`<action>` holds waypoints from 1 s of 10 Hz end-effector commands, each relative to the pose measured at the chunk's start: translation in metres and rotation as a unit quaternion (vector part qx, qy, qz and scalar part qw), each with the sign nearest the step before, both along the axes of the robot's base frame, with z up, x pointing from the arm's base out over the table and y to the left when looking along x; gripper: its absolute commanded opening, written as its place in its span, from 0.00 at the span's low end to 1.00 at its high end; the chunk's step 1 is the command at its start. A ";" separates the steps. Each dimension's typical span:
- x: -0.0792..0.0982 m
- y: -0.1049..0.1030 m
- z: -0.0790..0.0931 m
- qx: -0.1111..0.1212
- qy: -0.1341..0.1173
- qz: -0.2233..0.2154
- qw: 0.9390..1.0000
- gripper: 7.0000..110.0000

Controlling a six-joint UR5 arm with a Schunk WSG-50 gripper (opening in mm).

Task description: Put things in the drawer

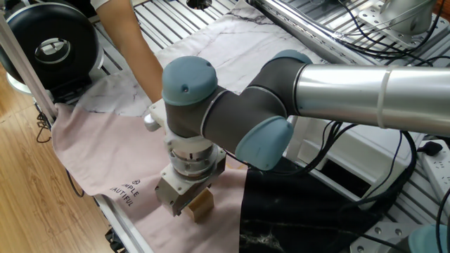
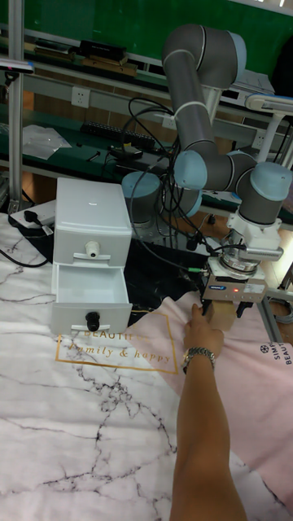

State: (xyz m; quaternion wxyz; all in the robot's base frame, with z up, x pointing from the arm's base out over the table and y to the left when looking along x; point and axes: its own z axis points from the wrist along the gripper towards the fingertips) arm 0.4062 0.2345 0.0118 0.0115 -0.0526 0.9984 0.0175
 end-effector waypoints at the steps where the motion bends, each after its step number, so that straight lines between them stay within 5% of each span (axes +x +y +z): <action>1: 0.008 -0.019 0.000 -0.019 -0.012 -0.005 1.000 0.15; 10: -0.001 0.007 0.002 0.000 0.000 -0.019 1.000 0.15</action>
